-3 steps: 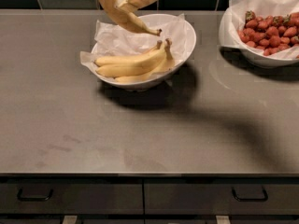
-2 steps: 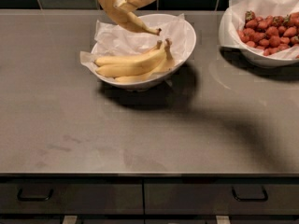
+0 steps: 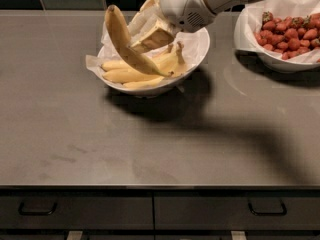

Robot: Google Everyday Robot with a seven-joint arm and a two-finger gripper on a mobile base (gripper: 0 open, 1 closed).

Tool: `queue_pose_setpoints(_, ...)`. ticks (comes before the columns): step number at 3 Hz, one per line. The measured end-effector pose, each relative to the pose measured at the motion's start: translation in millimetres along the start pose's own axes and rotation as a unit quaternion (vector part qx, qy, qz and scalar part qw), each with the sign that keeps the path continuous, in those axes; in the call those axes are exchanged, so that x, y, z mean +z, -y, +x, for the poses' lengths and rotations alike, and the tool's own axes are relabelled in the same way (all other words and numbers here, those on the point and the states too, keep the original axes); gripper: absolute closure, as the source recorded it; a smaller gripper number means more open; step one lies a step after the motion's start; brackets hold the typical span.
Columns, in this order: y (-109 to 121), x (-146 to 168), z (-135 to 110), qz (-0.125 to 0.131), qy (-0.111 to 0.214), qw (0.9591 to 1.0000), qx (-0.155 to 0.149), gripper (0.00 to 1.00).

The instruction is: Pick banana from white bowl

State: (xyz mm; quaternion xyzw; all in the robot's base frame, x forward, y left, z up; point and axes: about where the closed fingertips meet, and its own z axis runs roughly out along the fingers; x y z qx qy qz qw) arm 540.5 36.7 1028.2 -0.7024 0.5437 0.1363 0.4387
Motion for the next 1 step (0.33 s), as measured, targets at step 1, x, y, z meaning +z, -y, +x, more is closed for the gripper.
queue_pose_setpoints(1, 0.0, 0.0, 0.0, 0.0, 0.0, 1.0, 0.0, 1.0)
